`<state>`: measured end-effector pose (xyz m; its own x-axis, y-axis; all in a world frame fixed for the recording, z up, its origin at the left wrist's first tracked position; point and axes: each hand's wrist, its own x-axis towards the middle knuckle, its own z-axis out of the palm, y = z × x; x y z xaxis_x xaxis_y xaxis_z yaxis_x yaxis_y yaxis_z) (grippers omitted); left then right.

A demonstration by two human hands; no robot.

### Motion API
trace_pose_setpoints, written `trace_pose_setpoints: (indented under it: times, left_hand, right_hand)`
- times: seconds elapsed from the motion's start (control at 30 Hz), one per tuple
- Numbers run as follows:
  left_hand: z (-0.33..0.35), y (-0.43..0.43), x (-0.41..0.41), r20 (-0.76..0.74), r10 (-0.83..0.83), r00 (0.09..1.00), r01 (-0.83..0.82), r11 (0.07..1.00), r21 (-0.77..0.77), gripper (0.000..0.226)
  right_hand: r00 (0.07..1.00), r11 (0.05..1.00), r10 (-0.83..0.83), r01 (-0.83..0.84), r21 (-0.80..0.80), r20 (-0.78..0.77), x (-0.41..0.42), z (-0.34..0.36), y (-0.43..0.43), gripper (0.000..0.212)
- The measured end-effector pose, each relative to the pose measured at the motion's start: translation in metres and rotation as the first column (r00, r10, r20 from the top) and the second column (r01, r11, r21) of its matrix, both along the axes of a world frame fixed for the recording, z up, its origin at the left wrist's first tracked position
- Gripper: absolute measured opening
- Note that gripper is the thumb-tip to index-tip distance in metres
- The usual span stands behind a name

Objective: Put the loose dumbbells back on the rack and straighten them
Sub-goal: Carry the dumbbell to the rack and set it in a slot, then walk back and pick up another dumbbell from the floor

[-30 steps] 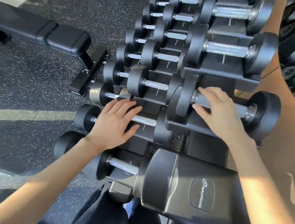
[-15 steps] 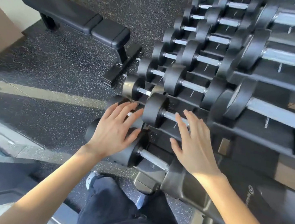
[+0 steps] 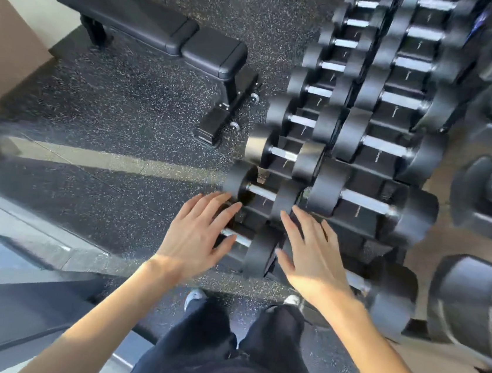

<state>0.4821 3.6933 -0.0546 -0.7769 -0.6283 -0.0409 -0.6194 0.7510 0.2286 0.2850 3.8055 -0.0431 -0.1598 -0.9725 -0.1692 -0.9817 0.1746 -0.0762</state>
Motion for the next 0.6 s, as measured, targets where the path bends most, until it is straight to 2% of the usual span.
trace_pose_setpoints:
  times: [0.2,0.43,0.6]
  left_hand:
    - [0.009,-0.042,0.063,-0.013,-0.020,1.000,0.019,0.999,-0.043,0.055]
    - [0.007,-0.074,0.101,-0.049,0.053,0.997,-0.055,0.997,-0.046,0.055]
    - [-0.008,-0.098,0.119,-0.053,0.049,0.997,-0.051,0.998,-0.028,0.053]
  right_hand:
    - [0.998,0.996,0.067,-0.067,-0.051,-0.018,0.055,0.008,-0.046,0.055]
    - [0.991,0.978,0.131,-0.127,-0.164,0.011,0.083,0.008,-0.088,0.055]
    - [0.986,0.980,0.156,-0.148,-0.133,0.051,0.095,-0.016,-0.120,0.054]
